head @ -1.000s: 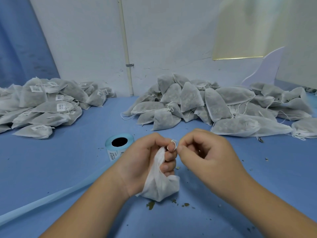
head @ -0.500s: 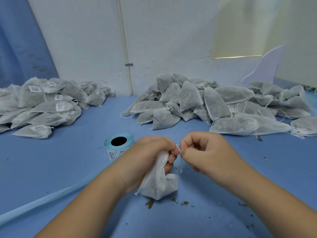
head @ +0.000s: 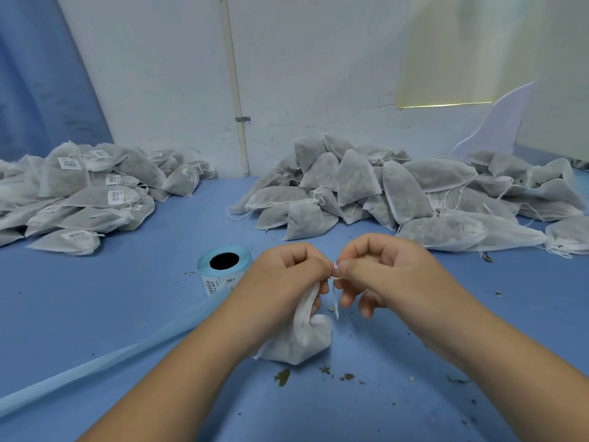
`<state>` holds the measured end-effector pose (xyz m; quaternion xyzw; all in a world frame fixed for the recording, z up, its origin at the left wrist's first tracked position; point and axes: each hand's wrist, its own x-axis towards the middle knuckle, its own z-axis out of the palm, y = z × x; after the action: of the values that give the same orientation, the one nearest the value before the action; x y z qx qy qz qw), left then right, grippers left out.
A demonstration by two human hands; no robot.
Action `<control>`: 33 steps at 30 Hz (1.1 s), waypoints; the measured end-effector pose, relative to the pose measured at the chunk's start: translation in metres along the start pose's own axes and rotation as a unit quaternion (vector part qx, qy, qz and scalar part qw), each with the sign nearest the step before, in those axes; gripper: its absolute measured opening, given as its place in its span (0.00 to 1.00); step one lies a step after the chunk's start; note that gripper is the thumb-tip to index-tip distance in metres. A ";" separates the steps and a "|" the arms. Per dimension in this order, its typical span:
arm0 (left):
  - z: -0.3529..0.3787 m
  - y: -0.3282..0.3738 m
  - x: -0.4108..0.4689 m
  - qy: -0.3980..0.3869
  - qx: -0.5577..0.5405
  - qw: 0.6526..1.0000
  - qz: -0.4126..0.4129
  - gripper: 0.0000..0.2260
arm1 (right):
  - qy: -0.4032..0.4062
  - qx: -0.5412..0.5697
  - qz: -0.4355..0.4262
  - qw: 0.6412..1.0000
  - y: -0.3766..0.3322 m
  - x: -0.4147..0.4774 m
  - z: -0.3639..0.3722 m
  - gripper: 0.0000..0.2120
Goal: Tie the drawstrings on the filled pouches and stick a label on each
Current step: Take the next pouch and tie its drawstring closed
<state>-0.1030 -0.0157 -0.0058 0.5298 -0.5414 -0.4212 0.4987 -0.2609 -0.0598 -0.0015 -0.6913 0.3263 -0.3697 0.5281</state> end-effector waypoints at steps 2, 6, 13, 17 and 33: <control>0.001 0.000 0.000 0.005 0.000 1.000 0.001 0.06 | 0.019 -0.022 -0.008 1.000 0.001 0.000 0.001 0.02; 0.005 -0.002 0.001 0.043 0.036 0.998 0.016 0.06 | 0.077 -0.099 -0.053 0.991 0.004 0.000 0.002 0.03; 0.006 -0.008 0.001 0.087 0.099 0.989 0.064 0.05 | 0.089 -0.191 -0.108 0.971 0.006 -0.002 0.005 0.07; 0.004 -0.011 0.001 0.088 0.110 0.987 0.082 0.07 | 0.074 -0.170 -0.068 0.980 0.006 0.000 0.002 0.07; 0.004 -0.005 0.001 0.082 0.071 0.993 0.047 0.07 | 0.049 -0.093 0.009 0.994 0.004 0.002 -0.003 0.07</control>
<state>-0.1066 -0.0173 -0.0110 0.5706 -0.5515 -0.3135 0.5215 -0.2633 -0.0638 -0.0049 -0.7156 0.3914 -0.3659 0.4481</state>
